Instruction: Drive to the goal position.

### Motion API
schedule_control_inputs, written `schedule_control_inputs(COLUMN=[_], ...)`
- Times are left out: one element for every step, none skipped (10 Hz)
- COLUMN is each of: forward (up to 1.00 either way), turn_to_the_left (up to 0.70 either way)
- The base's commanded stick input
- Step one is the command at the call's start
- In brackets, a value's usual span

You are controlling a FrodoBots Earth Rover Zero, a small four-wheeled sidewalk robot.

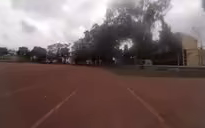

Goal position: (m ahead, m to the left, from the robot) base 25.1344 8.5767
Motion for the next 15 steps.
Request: schedule_control_inputs(forward=[0.85,0.85,0.85,0.85,0.85,0.85,0.85,0.85,0.85,0.85,0.85,0.85,0.85,0.85,0.85], turn_to_the_left=[0.0,0.0,0.0,0.0,0.0,0.0,0.0,0.0,0.0,0.0,0.0,0.0,0.0,0.0,0.0])
